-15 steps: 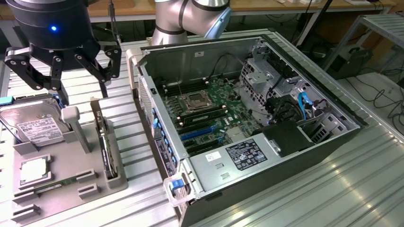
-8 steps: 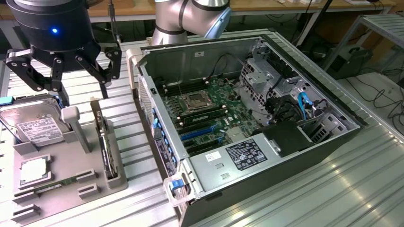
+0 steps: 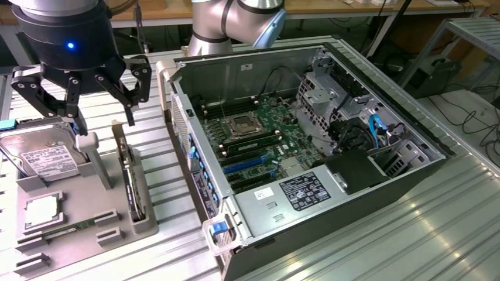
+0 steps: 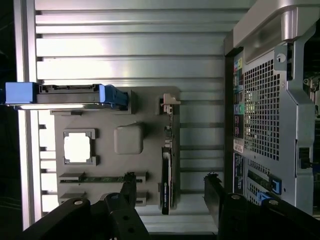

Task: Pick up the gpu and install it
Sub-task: 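Pick up the gpu and move the gpu toward the slot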

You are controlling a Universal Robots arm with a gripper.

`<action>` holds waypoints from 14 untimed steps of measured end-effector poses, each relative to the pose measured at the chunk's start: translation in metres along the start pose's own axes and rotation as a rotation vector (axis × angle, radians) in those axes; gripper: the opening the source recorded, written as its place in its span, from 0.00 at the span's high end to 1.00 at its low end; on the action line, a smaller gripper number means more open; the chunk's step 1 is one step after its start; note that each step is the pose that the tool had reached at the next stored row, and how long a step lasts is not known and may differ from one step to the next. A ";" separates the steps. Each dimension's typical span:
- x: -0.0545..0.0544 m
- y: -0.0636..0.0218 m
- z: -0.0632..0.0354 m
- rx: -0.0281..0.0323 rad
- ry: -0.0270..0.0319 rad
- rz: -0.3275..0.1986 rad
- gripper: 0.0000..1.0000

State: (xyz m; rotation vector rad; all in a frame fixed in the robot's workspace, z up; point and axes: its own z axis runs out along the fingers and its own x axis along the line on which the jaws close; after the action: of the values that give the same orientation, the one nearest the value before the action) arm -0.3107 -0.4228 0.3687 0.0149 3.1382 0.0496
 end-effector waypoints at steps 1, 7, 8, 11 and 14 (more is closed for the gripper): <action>0.000 -0.0001 0.0007 0.0000 0.0000 0.000 0.34; 0.000 -0.0008 0.0059 0.0000 0.0000 0.000 0.34; 0.000 -0.0013 0.0072 0.0000 0.0000 0.000 0.34; 0.000 -0.0018 0.0110 0.0002 0.0003 0.000 0.34; 0.000 -0.0022 0.0148 0.0002 0.0001 0.000 0.34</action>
State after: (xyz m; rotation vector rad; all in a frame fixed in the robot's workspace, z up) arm -0.3107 -0.4245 0.3539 0.0148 3.1384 0.0493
